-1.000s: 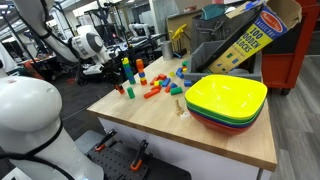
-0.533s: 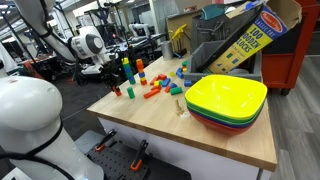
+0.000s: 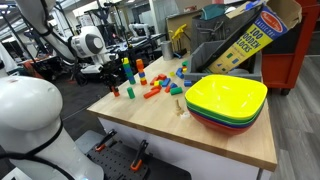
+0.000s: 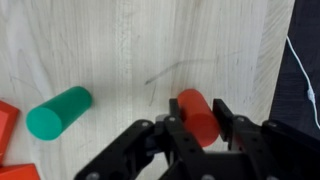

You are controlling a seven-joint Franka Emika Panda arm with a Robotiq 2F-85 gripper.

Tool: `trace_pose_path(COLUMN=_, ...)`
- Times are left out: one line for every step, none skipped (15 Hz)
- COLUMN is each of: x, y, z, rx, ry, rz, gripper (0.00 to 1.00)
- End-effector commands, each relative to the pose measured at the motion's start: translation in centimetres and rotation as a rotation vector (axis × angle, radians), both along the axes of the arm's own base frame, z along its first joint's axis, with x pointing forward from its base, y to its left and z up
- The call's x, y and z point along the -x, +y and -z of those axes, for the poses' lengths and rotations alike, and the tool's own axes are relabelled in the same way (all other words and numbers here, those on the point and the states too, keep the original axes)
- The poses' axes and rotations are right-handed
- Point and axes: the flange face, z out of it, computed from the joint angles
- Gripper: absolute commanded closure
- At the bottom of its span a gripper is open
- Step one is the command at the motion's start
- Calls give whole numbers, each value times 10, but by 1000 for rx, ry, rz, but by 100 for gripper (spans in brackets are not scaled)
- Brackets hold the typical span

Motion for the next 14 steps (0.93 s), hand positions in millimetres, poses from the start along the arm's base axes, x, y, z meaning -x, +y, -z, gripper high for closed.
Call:
trace_pose_path(x=-1, y=2, z=-6, rx=-2, ry=0, rz=11, gripper=27)
trace_pose_path(x=0, y=2, z=-7, rx=-6, ry=-3, rz=13, gripper=20)
trace_pose_path(x=0, y=2, z=-8, rx=-9, ry=-5, rz=14, gripper=11)
trace_pose_path(x=1, y=2, z=-10, rx=-15, ry=-7, rz=17, gripper=5)
trace_pose_path(x=1, y=1, z=-12, rx=-21, ry=-9, rz=21, gripper=0)
trace_pose_path(x=2, y=0, z=-14, rx=-28, ry=-11, rz=26, gripper=0)
trace_pose_path(x=2, y=-2, z=-18, rx=-41, ry=-13, rz=36, gripper=0)
trace_pose_path(x=3, y=-3, z=-22, rx=-63, ry=-8, rz=46, gripper=0)
trace_pose_path(x=3, y=-4, z=-26, rx=-88, ry=-4, rz=60, gripper=0)
trace_pose_path(x=4, y=-6, z=-31, rx=-113, ry=-1, rz=73, gripper=0)
trace_pose_path(x=4, y=-9, z=-37, rx=-132, ry=-5, rz=86, gripper=0)
trace_pose_path(x=4, y=-13, z=-43, rx=-151, ry=-15, rz=101, gripper=0)
trace_pose_path(x=5, y=-16, z=-50, rx=-166, ry=-29, rz=119, gripper=0)
trace_pose_path(x=6, y=-21, z=-56, rx=-175, ry=-43, rz=136, gripper=0)
